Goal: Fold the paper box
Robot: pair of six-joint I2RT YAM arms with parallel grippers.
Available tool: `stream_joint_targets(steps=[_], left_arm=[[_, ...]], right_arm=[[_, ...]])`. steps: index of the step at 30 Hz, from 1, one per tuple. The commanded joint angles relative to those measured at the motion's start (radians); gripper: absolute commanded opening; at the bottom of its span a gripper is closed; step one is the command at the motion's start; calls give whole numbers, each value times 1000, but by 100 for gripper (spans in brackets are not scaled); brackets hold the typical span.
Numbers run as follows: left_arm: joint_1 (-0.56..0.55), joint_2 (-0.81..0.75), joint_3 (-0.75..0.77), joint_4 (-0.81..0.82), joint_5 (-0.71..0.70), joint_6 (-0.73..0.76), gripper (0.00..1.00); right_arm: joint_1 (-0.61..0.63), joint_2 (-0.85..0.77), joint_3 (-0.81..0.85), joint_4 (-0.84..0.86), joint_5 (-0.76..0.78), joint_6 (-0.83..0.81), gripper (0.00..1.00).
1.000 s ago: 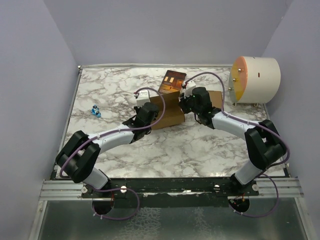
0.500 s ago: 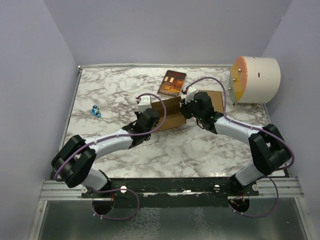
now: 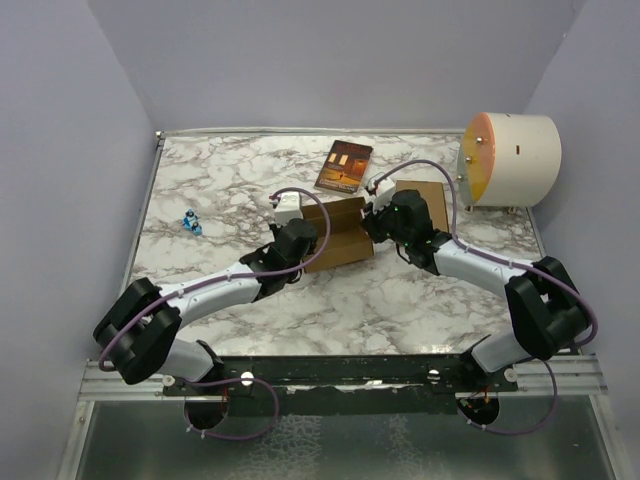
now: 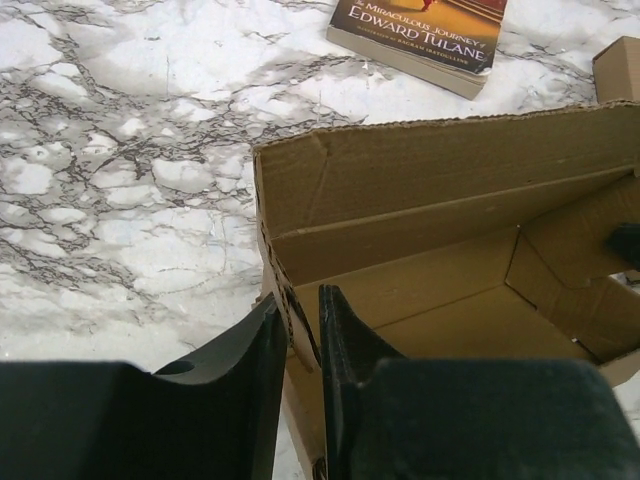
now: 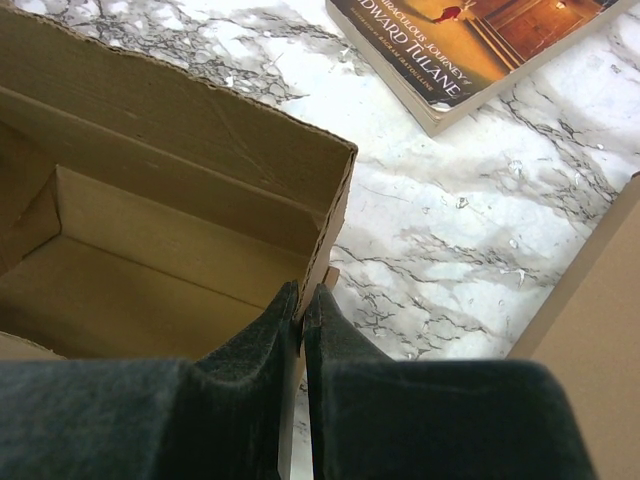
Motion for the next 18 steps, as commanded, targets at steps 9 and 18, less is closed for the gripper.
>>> stream_joint_targets(steps=[9,18], left_arm=[[-14,-81,-34,-4,64,-33,33],[-15,-130,-69,-31,80,-49,38]], right_arm=[[20,-15,-38,54,-35,-12,4],[20,-13,-47,71,-23,-13,3]])
